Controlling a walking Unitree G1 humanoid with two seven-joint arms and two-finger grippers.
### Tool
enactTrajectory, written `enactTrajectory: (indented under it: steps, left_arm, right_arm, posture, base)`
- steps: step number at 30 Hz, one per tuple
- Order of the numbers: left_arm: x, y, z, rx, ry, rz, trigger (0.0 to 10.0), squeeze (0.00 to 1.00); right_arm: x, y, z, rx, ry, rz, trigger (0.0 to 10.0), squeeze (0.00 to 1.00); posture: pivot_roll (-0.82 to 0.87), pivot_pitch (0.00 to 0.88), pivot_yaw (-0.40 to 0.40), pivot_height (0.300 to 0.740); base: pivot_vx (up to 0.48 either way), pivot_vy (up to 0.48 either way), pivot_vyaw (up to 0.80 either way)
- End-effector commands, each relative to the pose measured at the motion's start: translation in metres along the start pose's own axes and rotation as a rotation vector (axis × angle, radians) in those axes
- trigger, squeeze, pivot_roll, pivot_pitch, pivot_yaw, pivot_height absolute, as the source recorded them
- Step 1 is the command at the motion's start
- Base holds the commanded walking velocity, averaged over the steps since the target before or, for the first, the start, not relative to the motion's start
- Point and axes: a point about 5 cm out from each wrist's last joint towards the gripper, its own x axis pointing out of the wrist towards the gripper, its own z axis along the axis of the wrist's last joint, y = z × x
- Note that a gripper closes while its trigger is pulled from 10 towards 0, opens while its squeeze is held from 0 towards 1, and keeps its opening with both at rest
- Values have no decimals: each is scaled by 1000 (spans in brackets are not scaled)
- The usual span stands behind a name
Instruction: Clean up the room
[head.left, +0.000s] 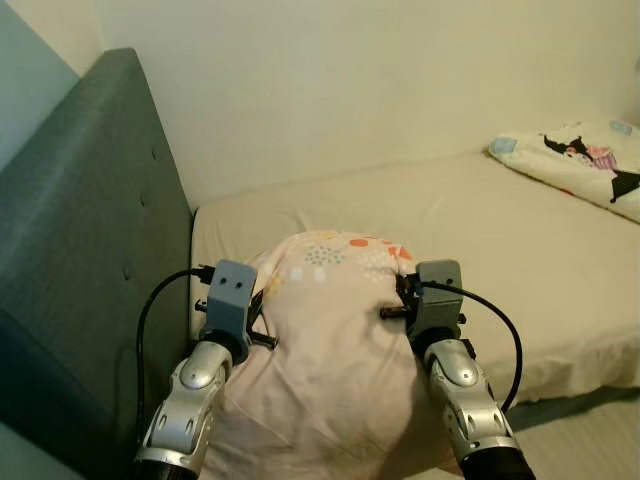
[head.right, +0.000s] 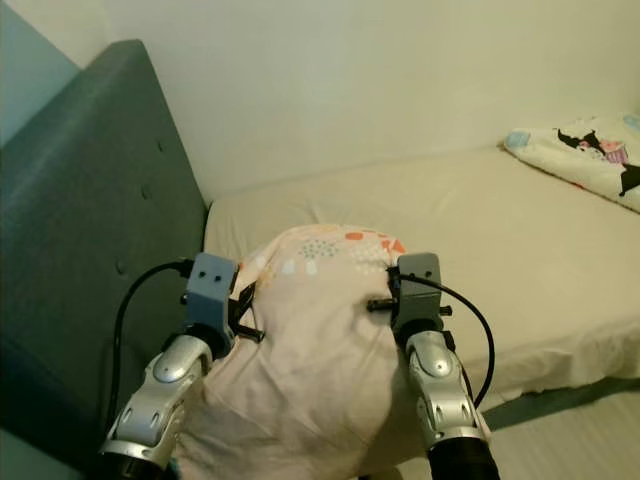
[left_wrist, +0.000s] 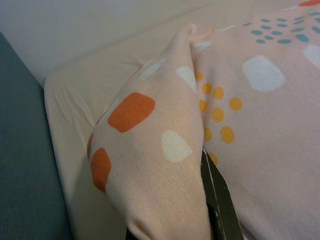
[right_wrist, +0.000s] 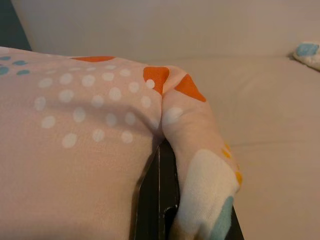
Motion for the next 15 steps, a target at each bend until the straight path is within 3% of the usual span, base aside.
enactTrajectory:
  steps: [1,15]
  left_arm:
    - [1,0,12,33,-47,-17,10000,0]
    - [1,2,13,43,-45,-26,10000,0]
  right_arm:
    - [1,0,6,2,-34,-16,10000,0]
    - [-1,3,4,25,-28,-16,10000,0]
  posture:
    - [-73,51,65,641]
    - [-60,65,72,616]
  base:
    - [0,0,0]
    - [0,0,0]
